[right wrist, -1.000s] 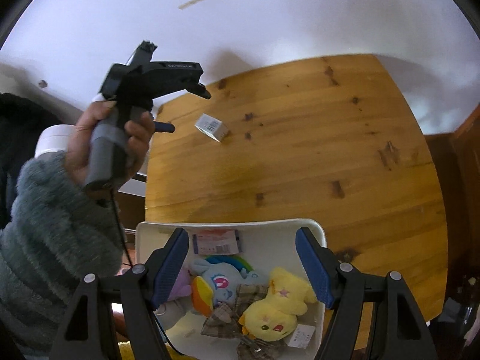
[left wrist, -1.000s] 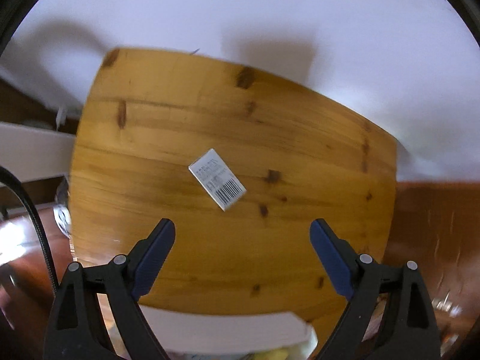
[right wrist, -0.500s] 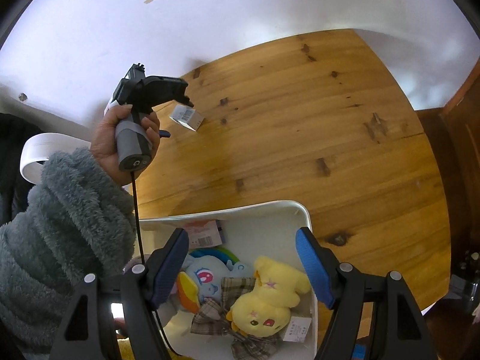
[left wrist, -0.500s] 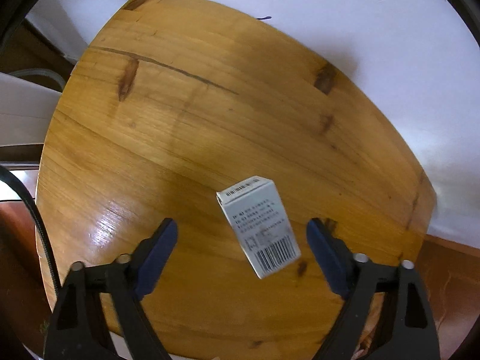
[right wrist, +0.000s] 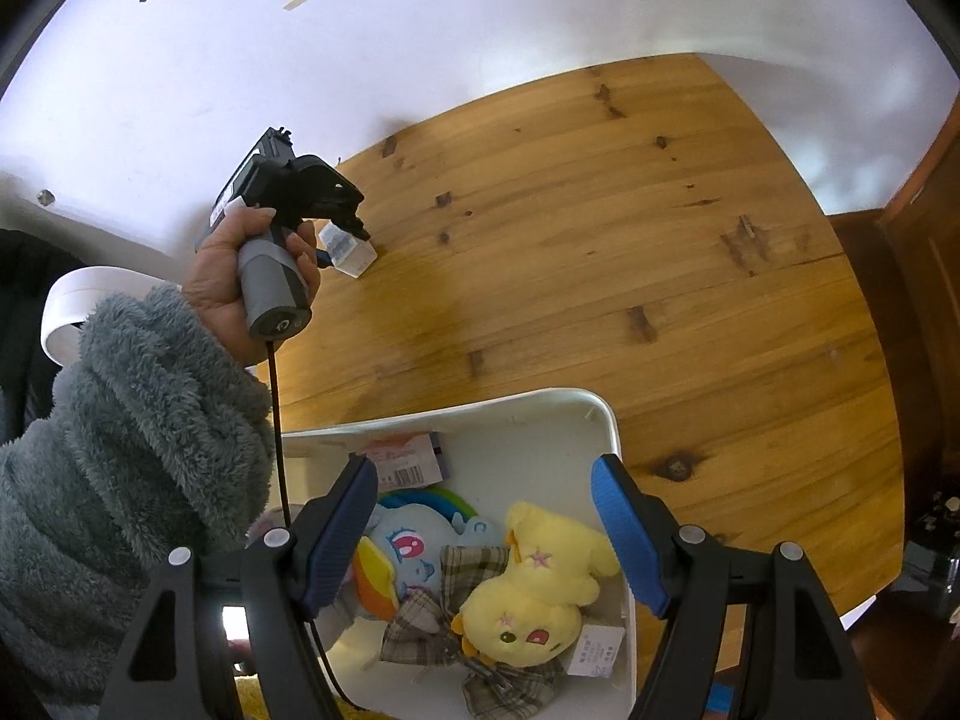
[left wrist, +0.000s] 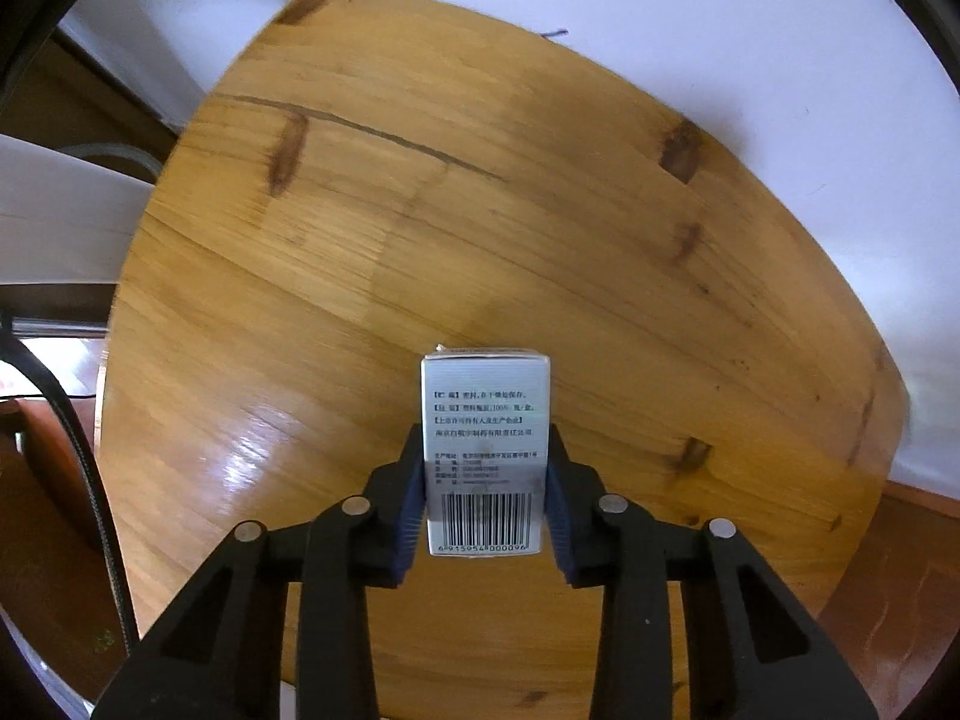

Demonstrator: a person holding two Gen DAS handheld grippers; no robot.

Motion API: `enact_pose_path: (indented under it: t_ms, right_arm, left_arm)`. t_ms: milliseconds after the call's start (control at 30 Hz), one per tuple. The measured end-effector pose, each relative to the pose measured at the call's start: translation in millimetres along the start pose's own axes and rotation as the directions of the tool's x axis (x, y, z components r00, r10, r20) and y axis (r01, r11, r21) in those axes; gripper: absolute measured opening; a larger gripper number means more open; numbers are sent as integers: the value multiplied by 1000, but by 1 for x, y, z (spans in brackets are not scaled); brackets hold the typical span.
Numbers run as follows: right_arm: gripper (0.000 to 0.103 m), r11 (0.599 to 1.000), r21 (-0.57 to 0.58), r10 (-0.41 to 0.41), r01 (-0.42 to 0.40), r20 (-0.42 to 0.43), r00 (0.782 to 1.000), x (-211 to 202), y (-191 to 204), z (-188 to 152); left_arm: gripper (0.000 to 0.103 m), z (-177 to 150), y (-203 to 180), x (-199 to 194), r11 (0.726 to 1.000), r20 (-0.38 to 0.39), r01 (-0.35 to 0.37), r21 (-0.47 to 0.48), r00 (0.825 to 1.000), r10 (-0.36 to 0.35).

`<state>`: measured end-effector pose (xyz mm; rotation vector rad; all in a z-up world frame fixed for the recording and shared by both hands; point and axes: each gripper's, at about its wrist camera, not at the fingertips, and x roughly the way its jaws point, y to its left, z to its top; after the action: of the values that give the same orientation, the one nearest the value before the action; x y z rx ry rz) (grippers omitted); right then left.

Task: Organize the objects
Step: 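Carry the white box with the left tool over the tray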

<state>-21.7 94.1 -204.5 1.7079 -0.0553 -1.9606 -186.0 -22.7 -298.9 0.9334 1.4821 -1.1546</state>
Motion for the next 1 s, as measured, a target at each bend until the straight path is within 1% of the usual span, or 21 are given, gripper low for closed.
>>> enact_pose_path:
  t_ms: [167, 333, 500, 600, 633, 667, 733, 767, 800, 833, 867, 933, 1000]
  right_arm:
    - [75, 1000, -8, 10, -9, 16, 1000, -6, 1, -5]
    - [75, 1000, -7, 25, -25, 29, 999, -14, 2, -11]
    - [75, 999, -29, 48, -46, 61, 997, -28, 9, -17]
    - [75, 996, -57, 67, -62, 83, 994, -41, 12, -21]
    - [75, 996, -66, 73, -68, 88, 993, -44, 13, -22]
    - [75, 994, -76, 81, -74, 92, 992, -48, 13, -23]
    - [75, 991, -101, 100, -90, 98, 990, -55, 14, -26]
    - [75, 989, -113, 107, -95, 99, 989, -58, 14, -27]
    - [75, 986, -131, 115, -101, 100, 988, -63, 13, -31]
    - [75, 984, -144, 120, -104, 101, 988, -66, 13, -34]
    - [75, 982, -155, 124, -107, 104, 987, -69, 12, -37]
    - [75, 978, -170, 139, -119, 112, 984, -76, 8, -45]
    - [75, 975, -173, 159, -137, 120, 980, -84, 0, -52]
  left_arm:
    - [37, -6, 0, -12, 999, 29, -33, 34, 999, 32]
    - [37, -22, -2, -36, 995, 84, -35, 94, 996, 27]
    - [37, -47, -4, -68, 986, 116, -27, 163, 993, 8]
    - [37, -62, -14, -92, 979, 130, -13, 205, 991, -14]
    - [37, -64, -12, -102, 976, 133, -7, 217, 991, -23]
    - [37, -56, -15, -114, 974, 134, 0, 227, 990, -31]
    - [37, -75, -9, -133, 966, 138, 16, 257, 989, -53]
    - [37, -81, -3, -131, 965, 141, 15, 262, 989, -54]
    - [37, -94, -1, -142, 962, 145, 17, 273, 988, -59]
    - [37, -96, -4, -147, 960, 146, 22, 278, 987, -65]
    - [37, -110, -1, -157, 957, 151, 28, 289, 986, -74]
    - [37, -120, 1, -160, 952, 156, 29, 304, 984, -80]
    - [37, -142, 5, -171, 946, 159, 33, 322, 983, -88]
